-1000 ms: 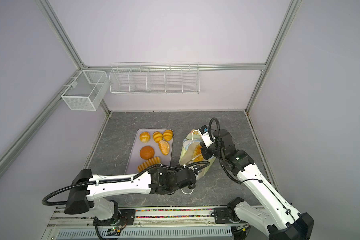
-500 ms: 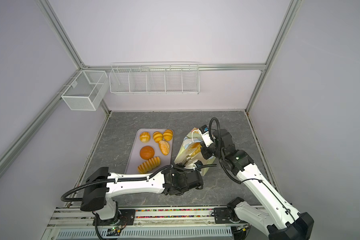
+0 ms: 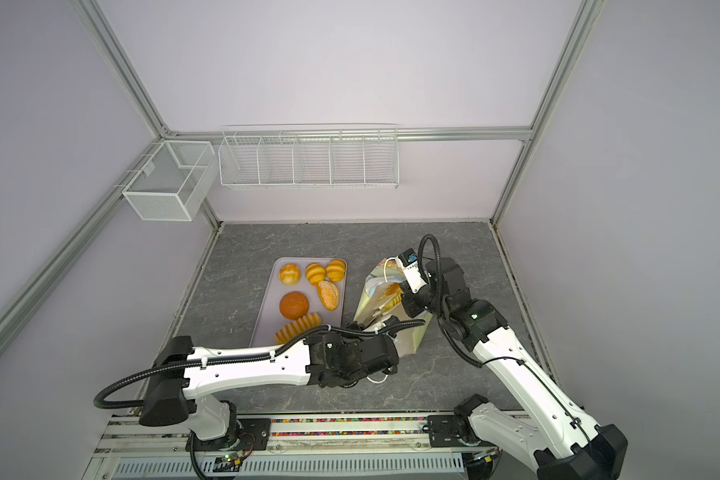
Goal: Take the fake bread out of the paper bag
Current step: 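Close the tongs on the yellow bread and lift it out of the bag, then carry the bread over the tray with the tongs while the right gripper releases the bag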
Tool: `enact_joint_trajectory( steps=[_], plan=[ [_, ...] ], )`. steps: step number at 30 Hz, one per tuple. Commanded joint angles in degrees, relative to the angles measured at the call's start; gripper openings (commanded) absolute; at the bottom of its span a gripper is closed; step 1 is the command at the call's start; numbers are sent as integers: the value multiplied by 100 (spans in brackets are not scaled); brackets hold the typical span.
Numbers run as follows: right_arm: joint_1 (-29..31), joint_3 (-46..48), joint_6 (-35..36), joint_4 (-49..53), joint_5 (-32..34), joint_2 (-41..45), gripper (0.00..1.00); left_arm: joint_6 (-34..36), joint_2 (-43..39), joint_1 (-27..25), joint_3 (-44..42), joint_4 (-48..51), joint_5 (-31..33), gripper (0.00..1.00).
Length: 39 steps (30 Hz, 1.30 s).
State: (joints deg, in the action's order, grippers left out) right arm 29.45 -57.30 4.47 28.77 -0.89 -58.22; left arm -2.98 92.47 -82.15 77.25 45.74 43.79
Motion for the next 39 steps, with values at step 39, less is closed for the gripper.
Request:
enact_joint_trajectory(
  steps=[39],
  plan=[
    [-1014, -2758, -573, 889, -91, -2823, 15, -822, -5562, 72, -2390, -2019, -576, 0]
  ],
)
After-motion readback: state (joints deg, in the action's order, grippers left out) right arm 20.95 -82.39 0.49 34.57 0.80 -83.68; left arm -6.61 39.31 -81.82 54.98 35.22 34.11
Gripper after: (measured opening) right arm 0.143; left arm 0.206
